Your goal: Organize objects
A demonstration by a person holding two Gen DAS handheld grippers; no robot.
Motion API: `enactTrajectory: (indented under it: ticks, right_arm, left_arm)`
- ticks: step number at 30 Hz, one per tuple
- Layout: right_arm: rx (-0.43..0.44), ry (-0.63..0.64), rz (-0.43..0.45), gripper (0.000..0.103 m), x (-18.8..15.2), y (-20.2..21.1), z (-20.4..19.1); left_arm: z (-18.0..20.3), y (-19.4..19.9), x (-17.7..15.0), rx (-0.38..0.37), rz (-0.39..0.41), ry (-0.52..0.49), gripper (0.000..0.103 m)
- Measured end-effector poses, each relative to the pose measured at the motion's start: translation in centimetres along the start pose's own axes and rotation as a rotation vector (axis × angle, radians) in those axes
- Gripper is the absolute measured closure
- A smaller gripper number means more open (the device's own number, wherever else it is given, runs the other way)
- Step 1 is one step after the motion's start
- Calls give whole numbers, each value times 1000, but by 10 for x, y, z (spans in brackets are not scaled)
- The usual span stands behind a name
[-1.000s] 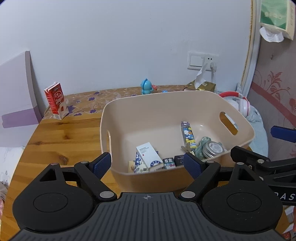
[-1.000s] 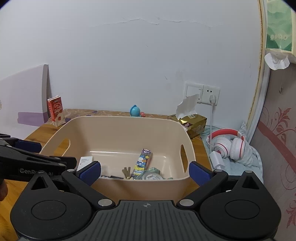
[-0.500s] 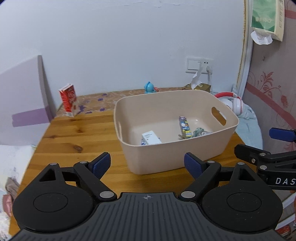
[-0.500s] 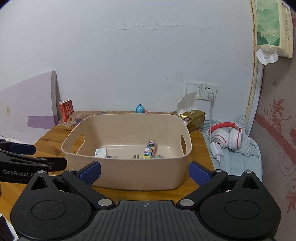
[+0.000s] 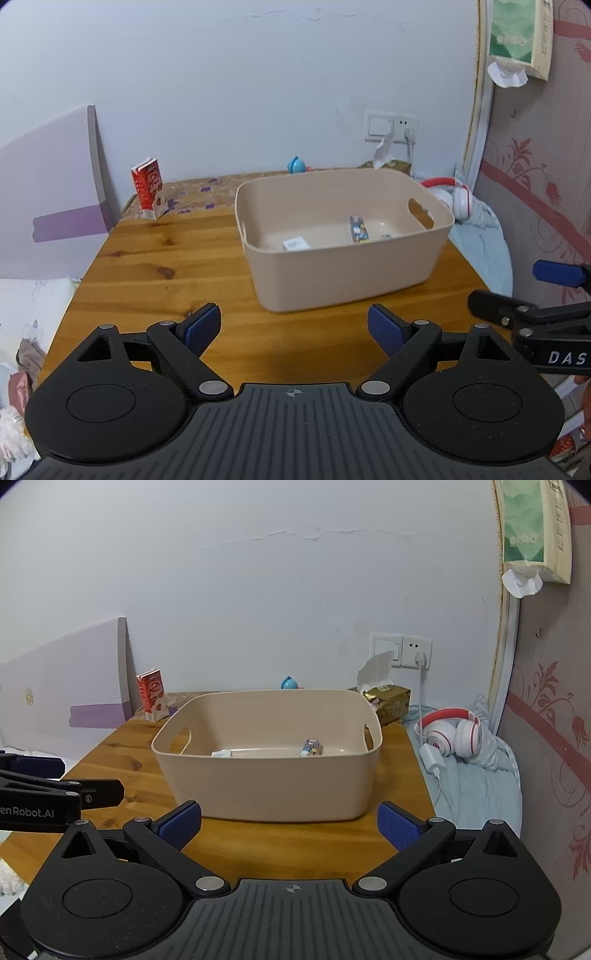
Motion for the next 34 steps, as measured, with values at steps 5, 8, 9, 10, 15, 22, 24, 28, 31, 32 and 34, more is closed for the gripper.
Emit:
enactTrajectory:
  ticks: [5, 8, 9, 10, 15, 22, 24, 28, 31, 32, 34]
  right_arm:
    - [0, -14, 18, 0, -9, 13, 1]
    - [7, -24, 27, 0, -13, 20, 2]
    - [7, -27, 26, 0, -14, 22, 3]
    - [6, -30, 25, 0, -16, 23, 3]
    - [-6, -26, 22, 0, -23, 30, 4]
    - [-12, -17, 21, 0, -29, 36, 1]
    - [-18, -8, 20, 0, -29, 36, 0]
    - [-18, 6, 19, 0, -29, 38, -3]
    - [-13, 13, 16, 0, -28, 38, -5]
    - [-14, 14, 14, 0, -28, 37, -5]
    - [-16, 11, 6, 0, -29, 32, -5]
  left_arm:
    - [-4, 12, -8, -22, -1, 19, 15]
    - [-5, 15, -12, -24, -7, 13, 15]
    - [-5, 15, -14, -22, -11, 13, 15]
    - [-6, 16, -15, -22, -12, 14, 15]
    - [-3, 22, -21, -28, -6, -7, 15]
    - [-2, 29, -27, -48, -7, -29, 15]
    - [-1, 30, -27, -57, -9, -30, 15]
    - [-3, 31, -26, -66, -10, -28, 14]
    - [-5, 28, -25, -66, -13, -25, 13]
    - [-6, 25, -25, -64, -15, -21, 13]
    - [-8, 20, -25, -58, -19, -10, 12]
Point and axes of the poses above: each gripper's, at about its wrist camera, not at the fingertips, and y roughly against the way its jaws point, z to its right, x to its top, the point moved 1 cm from there along -y, roughly the way its jaws point, and after that the axes turned 5 degrees about -z, right-handed, at the moved point
